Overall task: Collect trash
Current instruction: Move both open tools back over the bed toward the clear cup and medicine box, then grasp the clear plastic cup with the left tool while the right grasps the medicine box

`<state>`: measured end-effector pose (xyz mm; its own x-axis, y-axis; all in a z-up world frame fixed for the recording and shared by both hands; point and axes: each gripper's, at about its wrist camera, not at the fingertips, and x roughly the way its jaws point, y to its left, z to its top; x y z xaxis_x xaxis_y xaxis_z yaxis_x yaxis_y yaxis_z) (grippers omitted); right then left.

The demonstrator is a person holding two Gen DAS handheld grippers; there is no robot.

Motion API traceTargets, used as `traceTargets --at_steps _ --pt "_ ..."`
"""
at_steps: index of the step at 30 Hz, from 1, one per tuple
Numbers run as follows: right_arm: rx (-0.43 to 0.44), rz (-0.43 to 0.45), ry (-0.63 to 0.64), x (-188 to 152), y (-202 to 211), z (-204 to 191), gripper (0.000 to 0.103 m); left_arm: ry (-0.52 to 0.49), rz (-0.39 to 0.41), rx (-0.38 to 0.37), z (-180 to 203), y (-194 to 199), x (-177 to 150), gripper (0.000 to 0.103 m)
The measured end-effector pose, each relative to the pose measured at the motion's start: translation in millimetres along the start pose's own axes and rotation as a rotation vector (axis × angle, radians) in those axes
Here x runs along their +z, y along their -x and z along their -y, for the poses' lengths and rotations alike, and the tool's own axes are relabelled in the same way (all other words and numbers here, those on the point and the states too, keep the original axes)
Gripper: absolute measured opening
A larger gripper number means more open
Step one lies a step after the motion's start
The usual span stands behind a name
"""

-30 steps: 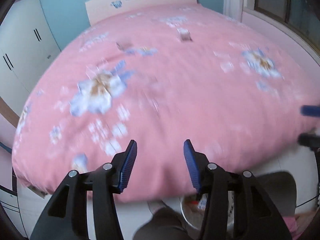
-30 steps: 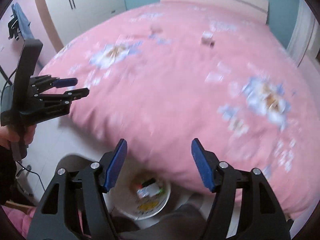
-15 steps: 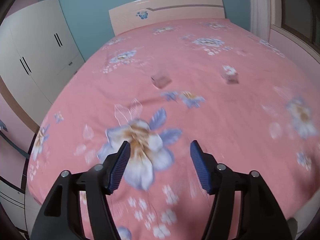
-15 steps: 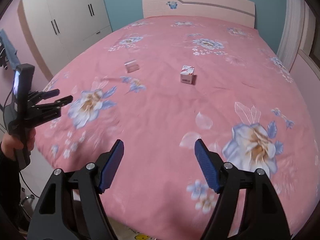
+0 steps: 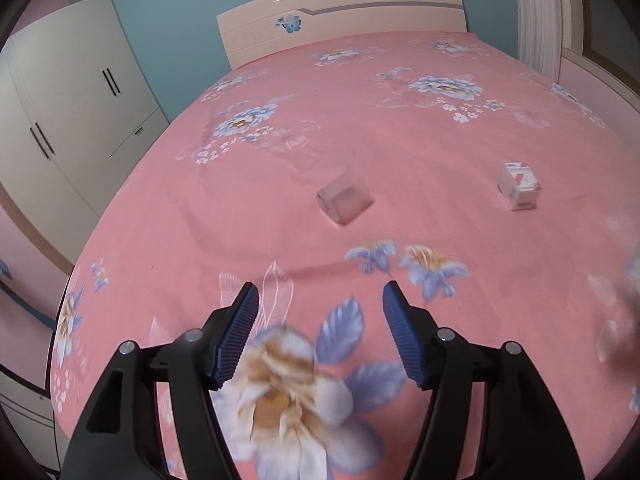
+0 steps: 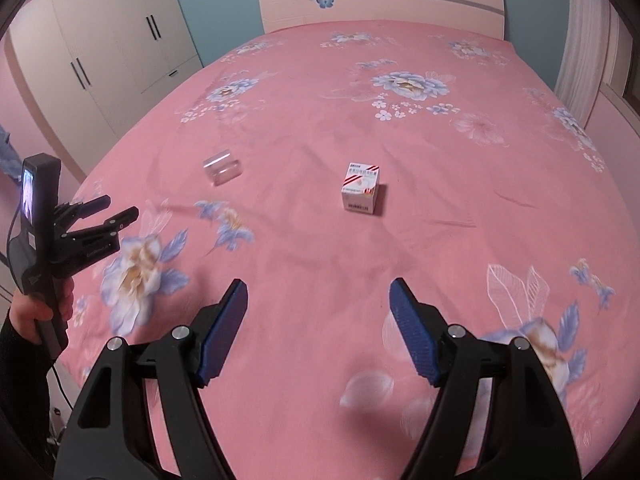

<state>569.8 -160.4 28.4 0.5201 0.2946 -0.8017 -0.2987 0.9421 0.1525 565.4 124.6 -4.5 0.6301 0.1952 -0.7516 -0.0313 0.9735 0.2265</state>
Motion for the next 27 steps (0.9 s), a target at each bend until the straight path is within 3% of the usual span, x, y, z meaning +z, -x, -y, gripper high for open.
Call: traceTargets --at_steps 8,13,20,27 --pt "-0.020 -0.048 -0.054 38 -65 18 0.073 -0.057 -0.026 -0.004 12 -61 21 0.070" --pt "-0.015 -0.082 -0.105 57 -102 29 0.073 -0.042 -0.044 -0.016 9 -94 37 0.070" --pt "-0.015 -0.102 -0.135 75 -138 37 0.073 -0.016 -0.009 -0.015 -1 -130 56 0.076" --pt "-0.021 -0.119 -0.130 86 -168 34 0.073 -0.051 0.030 -0.053 3 -158 69 0.078"
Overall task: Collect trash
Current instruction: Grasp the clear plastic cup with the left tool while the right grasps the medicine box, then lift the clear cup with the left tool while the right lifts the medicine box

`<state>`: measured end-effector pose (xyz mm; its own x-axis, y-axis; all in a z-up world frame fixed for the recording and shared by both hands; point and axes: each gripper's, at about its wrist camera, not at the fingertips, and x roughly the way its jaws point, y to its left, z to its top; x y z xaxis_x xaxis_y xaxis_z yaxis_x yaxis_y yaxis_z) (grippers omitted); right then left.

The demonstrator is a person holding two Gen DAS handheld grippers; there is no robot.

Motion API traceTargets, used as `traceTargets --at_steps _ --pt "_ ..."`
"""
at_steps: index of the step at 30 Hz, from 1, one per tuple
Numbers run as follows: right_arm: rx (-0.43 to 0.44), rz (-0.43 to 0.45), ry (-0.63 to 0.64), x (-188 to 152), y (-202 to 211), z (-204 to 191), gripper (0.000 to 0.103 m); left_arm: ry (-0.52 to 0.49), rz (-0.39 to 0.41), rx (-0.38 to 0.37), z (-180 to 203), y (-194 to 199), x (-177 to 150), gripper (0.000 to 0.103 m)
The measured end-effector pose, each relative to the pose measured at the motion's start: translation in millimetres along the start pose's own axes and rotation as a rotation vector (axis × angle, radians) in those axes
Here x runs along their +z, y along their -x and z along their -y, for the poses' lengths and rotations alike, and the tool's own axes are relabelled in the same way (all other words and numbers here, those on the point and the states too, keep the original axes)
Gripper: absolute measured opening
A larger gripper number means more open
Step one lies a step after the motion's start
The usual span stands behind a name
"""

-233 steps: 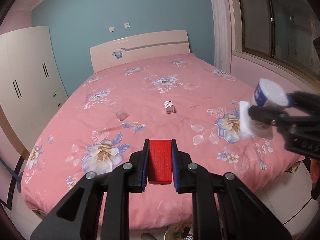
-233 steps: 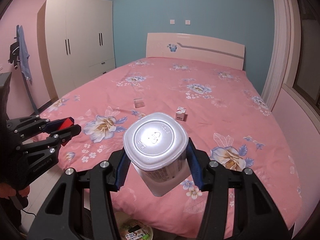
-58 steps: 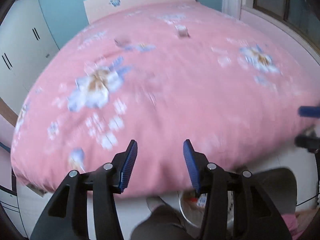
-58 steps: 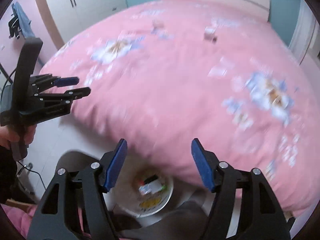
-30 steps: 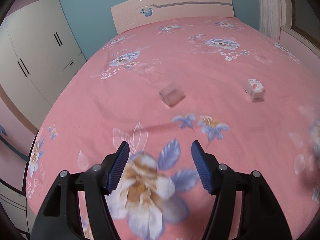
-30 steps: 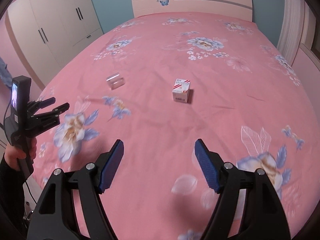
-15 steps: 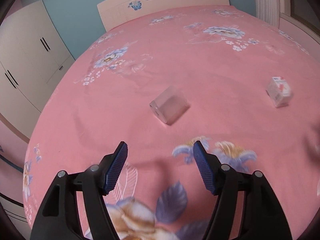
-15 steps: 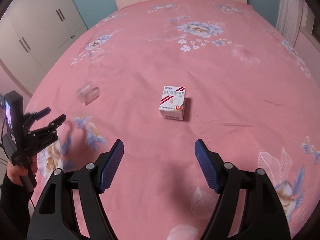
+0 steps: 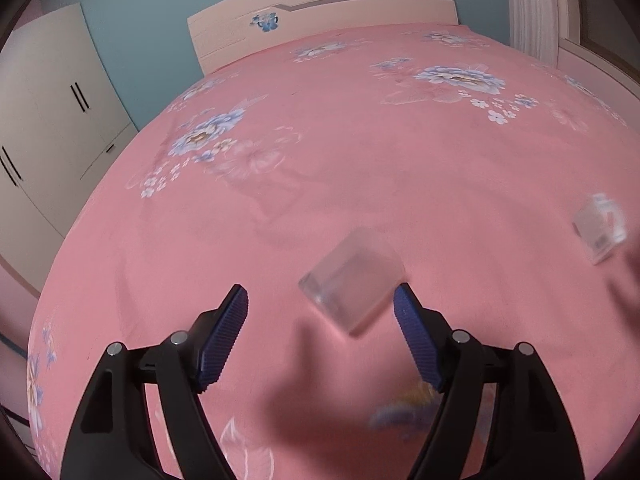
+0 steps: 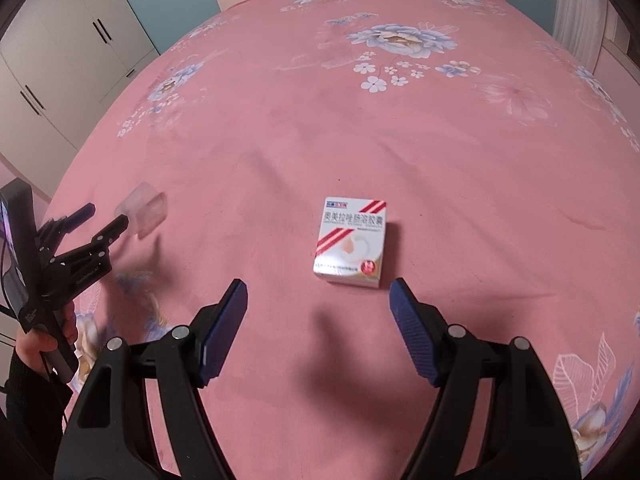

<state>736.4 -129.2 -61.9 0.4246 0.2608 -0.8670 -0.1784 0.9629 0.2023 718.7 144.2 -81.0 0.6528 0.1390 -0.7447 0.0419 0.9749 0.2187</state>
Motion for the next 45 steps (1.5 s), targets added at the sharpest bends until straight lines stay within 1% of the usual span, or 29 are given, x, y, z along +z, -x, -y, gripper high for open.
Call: traceTargets --at_steps 5,8,11,13,14,16,17,18,20,23,24,25,26,27,28,34,38,43,45 --pt "-0.001 -0.012 -0.015 7 -18 -2 0.073 -0.043 0.018 -0.024 8 -14 10 0.083" --pt "-0.017 -0.012 -0.023 12 -30 -3 0.079 -0.075 0.024 -0.017 17 -22 14 0.085" --pt "-0.055 0.014 -0.025 17 -35 -4 0.079 -0.108 0.003 0.002 24 -34 16 0.085" --pt "-0.104 0.023 -0.043 20 -39 -2 0.079 -0.126 -0.010 0.021 28 -41 16 0.085" --pt "-0.119 0.027 -0.055 21 -40 0 0.079 -0.129 -0.017 0.031 29 -44 16 0.085" --pt "-0.169 0.023 -0.082 23 -46 5 0.079 -0.121 -0.027 0.025 30 -49 15 0.085" --pt "-0.170 0.017 -0.095 23 -49 7 0.079 -0.116 -0.030 0.030 30 -50 13 0.085" --pt "-0.171 0.003 -0.111 23 -54 11 0.079 -0.109 -0.034 0.028 29 -52 13 0.084" --pt "-0.166 -0.002 -0.125 23 -60 16 0.079 -0.090 -0.043 0.005 28 -54 12 0.072" --pt "-0.174 -0.014 -0.135 24 -68 24 0.079 -0.086 -0.052 0.002 29 -55 11 0.072" --pt "-0.161 -0.015 -0.139 24 -70 29 0.078 -0.087 -0.052 0.000 29 -55 10 0.072" --pt "-0.153 -0.011 -0.141 24 -71 31 0.074 -0.084 -0.055 -0.007 28 -54 10 0.072" --pt "-0.146 -0.007 -0.139 24 -72 34 0.060 -0.081 -0.056 -0.009 28 -53 10 0.072" --pt "-0.138 -0.007 -0.132 25 -73 37 0.049 -0.074 -0.059 -0.013 27 -52 10 0.072" --pt "-0.130 -0.006 -0.126 24 -73 38 0.047 -0.067 -0.060 -0.019 26 -51 10 0.072" --pt "-0.104 0.014 -0.104 16 -61 40 0.046 0.005 -0.052 -0.075 17 -34 4 0.072" --pt "-0.093 0.030 -0.086 3 -44 35 0.046 0.020 -0.048 -0.091 15 -17 -2 0.072" --pt "-0.083 0.058 -0.048 -16 -11 24 0.046 0.028 -0.022 -0.108 16 25 -13 0.072" --pt "-0.077 0.070 -0.034 -26 9 19 0.046 0.024 -0.015 -0.119 18 43 -19 0.072"
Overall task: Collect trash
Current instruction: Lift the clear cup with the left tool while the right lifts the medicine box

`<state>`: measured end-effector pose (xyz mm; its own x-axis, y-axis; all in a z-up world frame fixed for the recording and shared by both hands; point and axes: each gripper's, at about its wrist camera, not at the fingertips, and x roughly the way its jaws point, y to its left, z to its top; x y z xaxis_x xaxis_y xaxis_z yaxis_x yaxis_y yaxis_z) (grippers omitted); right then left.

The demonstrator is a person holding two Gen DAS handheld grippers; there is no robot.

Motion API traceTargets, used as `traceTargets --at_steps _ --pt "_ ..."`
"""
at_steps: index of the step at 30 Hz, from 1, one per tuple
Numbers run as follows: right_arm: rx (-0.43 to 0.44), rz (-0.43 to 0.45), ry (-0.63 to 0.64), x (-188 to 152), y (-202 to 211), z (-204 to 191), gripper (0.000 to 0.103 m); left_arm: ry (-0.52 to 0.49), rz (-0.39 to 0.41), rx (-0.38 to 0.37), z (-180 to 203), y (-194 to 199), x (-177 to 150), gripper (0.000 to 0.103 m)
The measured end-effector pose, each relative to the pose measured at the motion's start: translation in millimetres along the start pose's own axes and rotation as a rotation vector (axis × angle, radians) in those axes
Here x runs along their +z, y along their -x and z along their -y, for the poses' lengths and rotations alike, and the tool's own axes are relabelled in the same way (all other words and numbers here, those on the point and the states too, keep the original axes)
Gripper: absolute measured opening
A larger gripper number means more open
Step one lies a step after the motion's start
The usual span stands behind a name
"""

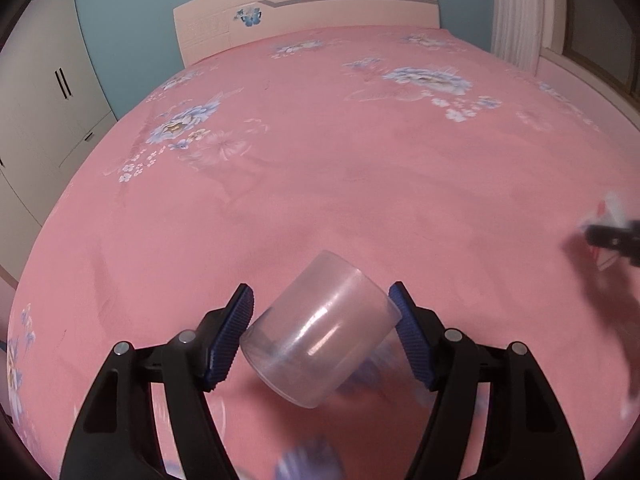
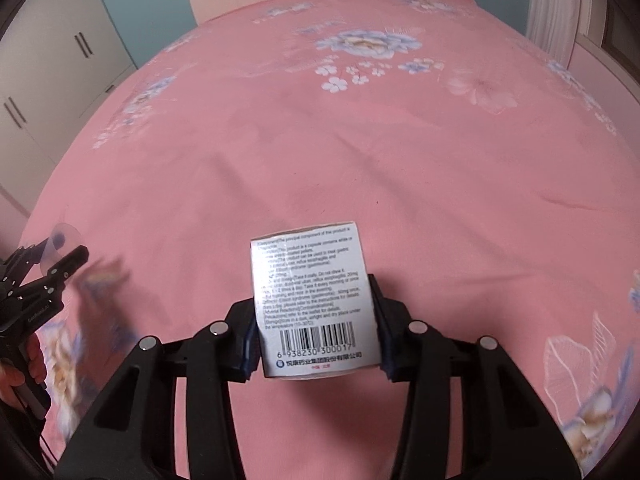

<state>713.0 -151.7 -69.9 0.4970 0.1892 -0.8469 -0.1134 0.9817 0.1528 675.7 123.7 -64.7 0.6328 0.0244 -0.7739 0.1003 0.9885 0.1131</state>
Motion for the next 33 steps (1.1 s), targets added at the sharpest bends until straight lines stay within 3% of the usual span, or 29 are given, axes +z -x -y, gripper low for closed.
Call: traceTargets --at_steps 5,12,21,33 --pt "0.012 0.033 0.027 -26 58 -4 0.046 -0.024 0.016 -0.008 15 58 -18 0.072" --pt "0.041 0.095 0.054 -72 157 -8 0.046 -0.047 0.048 -0.008 34 168 -56 0.072" --pt "0.058 0.171 0.142 -134 277 -21 0.046 -0.053 0.091 0.051 47 299 -103 0.072" --pt "0.081 0.288 0.224 -208 412 -35 0.046 -0.025 0.142 0.103 55 422 -149 0.072"
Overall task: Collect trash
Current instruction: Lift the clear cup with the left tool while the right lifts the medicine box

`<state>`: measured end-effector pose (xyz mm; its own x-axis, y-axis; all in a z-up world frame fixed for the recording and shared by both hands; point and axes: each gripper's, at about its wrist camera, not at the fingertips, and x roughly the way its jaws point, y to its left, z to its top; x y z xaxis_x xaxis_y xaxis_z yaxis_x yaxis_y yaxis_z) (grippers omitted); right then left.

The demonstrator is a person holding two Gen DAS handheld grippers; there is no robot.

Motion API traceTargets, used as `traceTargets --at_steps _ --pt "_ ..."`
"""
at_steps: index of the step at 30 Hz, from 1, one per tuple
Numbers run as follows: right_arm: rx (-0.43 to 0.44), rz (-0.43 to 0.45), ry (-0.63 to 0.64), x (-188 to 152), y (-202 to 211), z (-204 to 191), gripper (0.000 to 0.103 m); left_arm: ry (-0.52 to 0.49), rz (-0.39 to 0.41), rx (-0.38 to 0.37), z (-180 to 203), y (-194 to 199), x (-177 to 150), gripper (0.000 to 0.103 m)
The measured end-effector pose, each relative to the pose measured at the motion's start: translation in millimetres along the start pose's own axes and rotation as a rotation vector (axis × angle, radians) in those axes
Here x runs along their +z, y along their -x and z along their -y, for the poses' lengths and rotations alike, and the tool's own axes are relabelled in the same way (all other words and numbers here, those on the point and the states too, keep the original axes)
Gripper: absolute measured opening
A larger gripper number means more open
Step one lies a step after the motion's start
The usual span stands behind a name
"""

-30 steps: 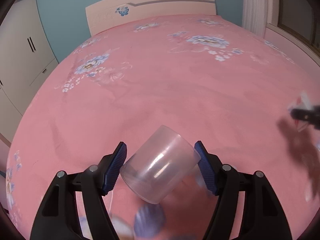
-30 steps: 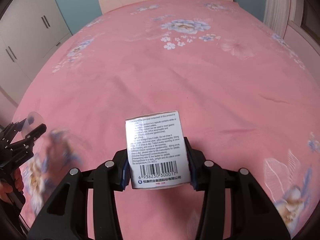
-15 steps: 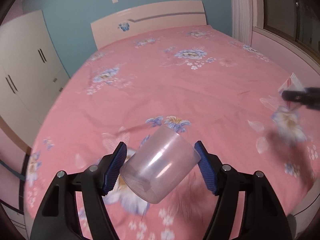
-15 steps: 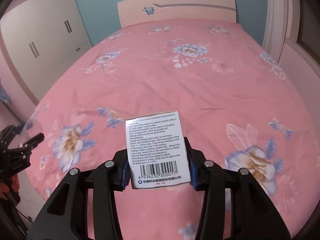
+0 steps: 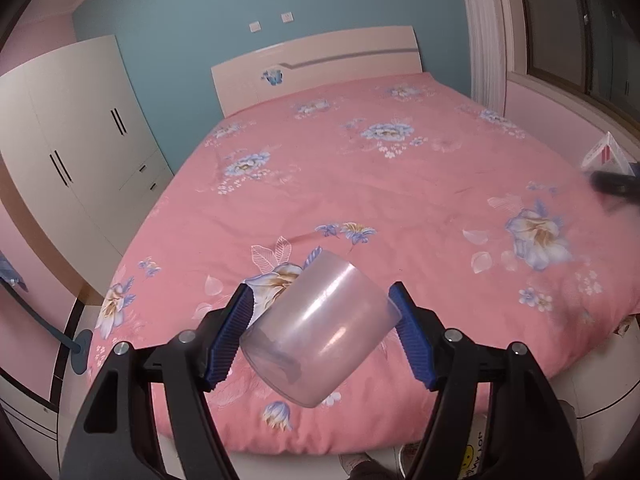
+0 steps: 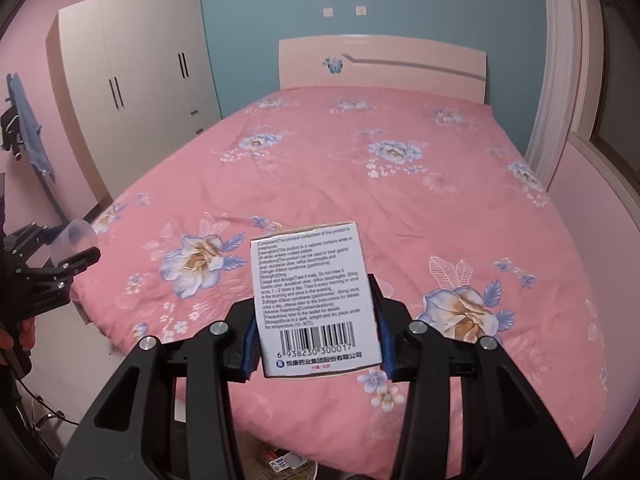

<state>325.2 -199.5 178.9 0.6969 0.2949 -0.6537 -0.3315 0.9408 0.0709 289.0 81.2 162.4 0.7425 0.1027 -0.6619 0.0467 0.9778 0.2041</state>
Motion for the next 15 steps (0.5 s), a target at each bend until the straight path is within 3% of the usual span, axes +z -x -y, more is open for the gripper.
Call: traceTargets --at_steps 8,15 --pt "-0.001 0.049 0.051 -24 63 -21 0.046 0.013 0.025 -0.002 -4 53 -26 0.072" --pt "-0.005 0.043 0.106 -51 85 -39 0.046 -0.019 0.031 -0.018 5 82 -53 0.072"
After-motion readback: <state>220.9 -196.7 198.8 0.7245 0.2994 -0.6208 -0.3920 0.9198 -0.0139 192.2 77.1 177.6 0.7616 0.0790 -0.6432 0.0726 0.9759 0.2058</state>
